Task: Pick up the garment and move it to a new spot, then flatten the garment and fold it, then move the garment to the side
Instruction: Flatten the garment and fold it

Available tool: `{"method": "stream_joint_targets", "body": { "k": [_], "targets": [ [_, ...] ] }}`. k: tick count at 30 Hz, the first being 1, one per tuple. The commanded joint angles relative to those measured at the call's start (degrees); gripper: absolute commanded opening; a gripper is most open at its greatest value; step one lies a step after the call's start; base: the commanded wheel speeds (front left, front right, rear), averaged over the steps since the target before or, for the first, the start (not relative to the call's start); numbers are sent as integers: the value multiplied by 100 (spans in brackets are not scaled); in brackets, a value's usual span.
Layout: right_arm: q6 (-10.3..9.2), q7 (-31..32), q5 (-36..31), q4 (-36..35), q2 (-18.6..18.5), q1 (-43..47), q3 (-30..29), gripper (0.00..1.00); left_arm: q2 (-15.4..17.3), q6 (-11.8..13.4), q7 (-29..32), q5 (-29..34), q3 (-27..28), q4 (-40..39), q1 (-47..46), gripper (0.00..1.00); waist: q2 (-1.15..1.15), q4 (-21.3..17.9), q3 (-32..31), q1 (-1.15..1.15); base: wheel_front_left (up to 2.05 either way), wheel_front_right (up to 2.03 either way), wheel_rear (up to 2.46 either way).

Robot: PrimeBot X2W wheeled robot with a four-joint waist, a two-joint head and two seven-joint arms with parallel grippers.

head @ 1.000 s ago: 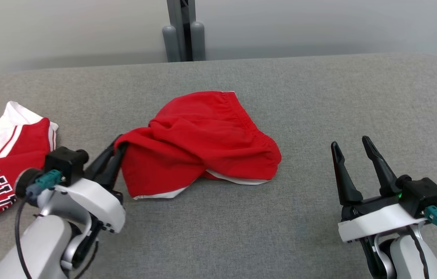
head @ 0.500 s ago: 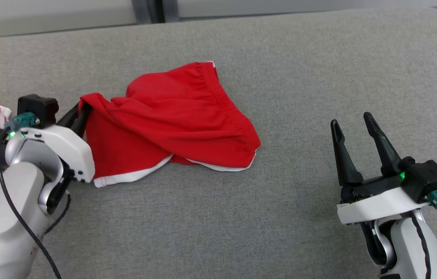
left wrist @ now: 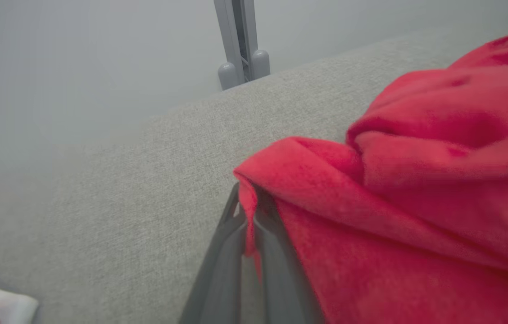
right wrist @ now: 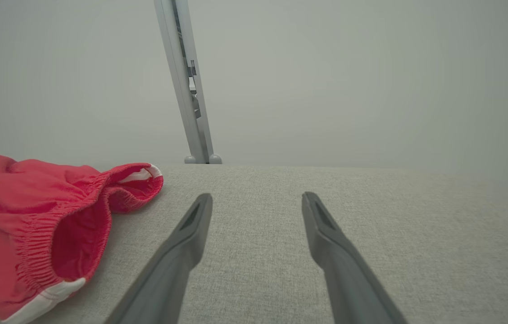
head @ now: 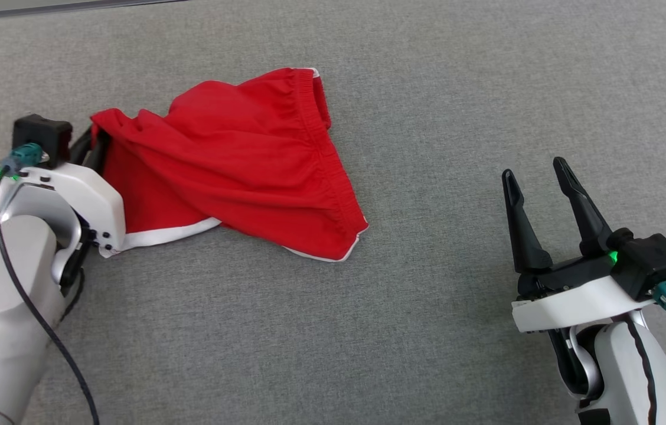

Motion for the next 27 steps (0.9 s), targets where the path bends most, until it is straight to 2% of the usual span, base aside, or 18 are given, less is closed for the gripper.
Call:
{"method": "stream_joint_targets", "body": {
  "k": [1,2,8,15,19,21,27],
  "targets": [
    [1,-33,7,25,-37,-39,-15,100,-43,-41,-73,24,-29,85,-88,83,0,51,-21,0,0,0,0],
    [1,-33,8,35,-38,-36,-21,100,-84,-68,-124,32,-53,149,-105,100,0,89,-41,0,0,0,0],
    [1,-33,-2,146,-40,59,-93,100,-297,-152,-520,-62,-73,308,42,100,0,393,-311,0,0,0,0],
    [1,-32,-106,321,-41,257,-367,100,-237,-64,-800,-322,227,-165,812,100,0,693,-776,0,0,0,0],
    [1,-33,-230,427,-37,399,-558,100,-215,106,-836,-408,353,-764,1547,100,0,824,-993,0,0,0,0],
    [1,-32,-294,523,-38,516,-586,100,-276,289,-841,-477,432,-1272,2127,100,0,877,-1130,0,0,0,0],
    [1,-33,-189,787,-38,629,-221,100,-421,662,-845,-537,602,-2319,3119,100,0,916,-1364,0,0,0,0]
  ]
}}
